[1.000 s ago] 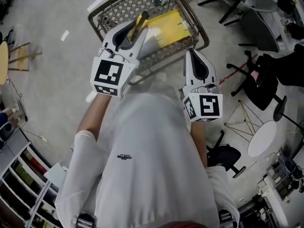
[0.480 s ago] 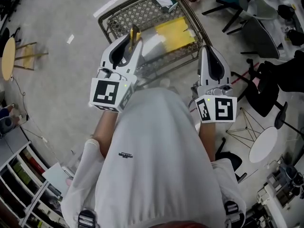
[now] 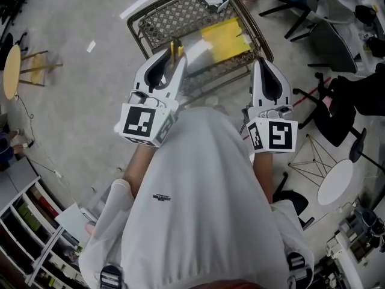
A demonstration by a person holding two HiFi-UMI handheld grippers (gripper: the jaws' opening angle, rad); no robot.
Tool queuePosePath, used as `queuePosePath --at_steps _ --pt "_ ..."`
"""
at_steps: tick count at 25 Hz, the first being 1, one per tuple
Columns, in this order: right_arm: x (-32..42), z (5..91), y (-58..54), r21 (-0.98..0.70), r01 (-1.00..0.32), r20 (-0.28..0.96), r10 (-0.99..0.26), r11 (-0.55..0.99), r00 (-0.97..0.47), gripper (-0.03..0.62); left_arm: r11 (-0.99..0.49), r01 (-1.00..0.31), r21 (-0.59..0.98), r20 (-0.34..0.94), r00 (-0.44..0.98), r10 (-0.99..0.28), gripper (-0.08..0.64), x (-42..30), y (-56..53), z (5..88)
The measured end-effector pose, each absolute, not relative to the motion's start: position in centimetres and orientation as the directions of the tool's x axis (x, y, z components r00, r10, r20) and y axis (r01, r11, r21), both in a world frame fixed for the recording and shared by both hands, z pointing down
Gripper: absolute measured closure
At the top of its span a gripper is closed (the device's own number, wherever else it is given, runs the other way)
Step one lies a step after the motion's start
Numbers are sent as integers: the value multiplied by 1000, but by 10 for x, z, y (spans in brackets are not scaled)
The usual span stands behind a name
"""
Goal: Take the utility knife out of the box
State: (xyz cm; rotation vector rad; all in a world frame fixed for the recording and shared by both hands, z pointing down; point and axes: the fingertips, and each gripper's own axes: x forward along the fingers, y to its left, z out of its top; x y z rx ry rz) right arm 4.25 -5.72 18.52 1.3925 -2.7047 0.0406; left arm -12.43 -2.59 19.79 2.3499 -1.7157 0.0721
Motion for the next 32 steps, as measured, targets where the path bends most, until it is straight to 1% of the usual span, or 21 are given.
queuePosePath --at_steps 11,17,25,32 --pt "40 194 -62 31 -817 127 -814 575 -568 594 -287 -942 172 193 318 -928 449 -128 -27 202" --pt "37 197 -65 33 -819 141 -814 573 -564 594 -305 -937 172 179 334 -925 449 -131 -29 203" --pt "41 198 -69 31 -826 146 -820 563 -554 594 -329 -931 159 201 357 -912 449 -126 -34 208" --pt "40 199 -78 20 -831 144 -824 555 -547 594 -338 -927 165 192 366 -911 449 -125 -41 210"
